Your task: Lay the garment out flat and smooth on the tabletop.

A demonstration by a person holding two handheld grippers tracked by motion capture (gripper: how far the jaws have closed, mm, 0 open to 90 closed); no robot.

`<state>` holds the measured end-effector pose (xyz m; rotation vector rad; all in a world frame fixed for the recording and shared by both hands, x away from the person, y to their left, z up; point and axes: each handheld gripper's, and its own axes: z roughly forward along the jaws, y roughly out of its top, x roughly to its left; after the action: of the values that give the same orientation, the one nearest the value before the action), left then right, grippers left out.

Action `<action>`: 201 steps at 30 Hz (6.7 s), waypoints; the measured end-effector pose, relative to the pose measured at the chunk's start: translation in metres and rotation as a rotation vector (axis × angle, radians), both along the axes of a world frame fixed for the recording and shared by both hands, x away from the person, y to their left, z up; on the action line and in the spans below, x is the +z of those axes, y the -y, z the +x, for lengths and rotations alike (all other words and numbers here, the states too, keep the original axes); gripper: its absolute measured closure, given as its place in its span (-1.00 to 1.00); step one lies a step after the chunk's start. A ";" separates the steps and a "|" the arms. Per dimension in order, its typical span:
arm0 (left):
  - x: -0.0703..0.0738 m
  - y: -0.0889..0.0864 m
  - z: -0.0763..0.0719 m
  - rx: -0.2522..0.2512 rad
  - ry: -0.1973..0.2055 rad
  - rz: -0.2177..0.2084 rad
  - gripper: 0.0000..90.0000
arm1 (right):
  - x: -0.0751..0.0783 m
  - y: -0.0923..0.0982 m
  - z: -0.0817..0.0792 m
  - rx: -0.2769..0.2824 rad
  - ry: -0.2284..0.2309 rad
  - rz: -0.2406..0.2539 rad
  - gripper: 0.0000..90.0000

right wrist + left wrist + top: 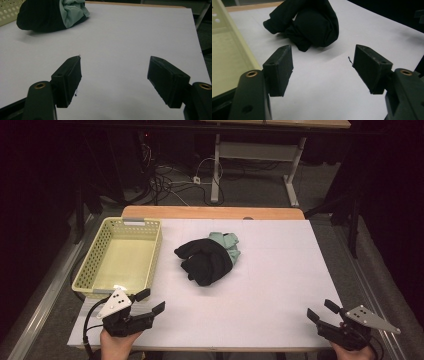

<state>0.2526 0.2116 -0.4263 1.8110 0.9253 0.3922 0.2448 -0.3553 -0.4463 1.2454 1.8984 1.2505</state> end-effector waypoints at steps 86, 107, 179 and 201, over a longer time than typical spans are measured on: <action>-0.032 0.093 0.119 -0.104 -0.237 0.135 0.17 | 0.028 -0.217 0.201 0.404 -0.324 -0.187 0.94; -0.032 0.094 0.118 -0.105 -0.230 0.147 0.16 | -0.003 -0.183 0.143 0.444 -0.350 -0.177 0.94; -0.036 0.097 0.113 -0.127 -0.247 0.172 0.16 | 0.033 -0.164 0.136 0.312 -0.237 -0.190 0.20; -0.036 0.099 0.109 -0.133 -0.242 0.174 0.16 | 0.010 -0.148 0.144 0.271 -0.325 -0.199 0.28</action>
<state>0.3620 0.1125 -0.4618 2.1002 0.9516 0.1760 0.3891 -0.2076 -0.4365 1.1691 2.4275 0.9974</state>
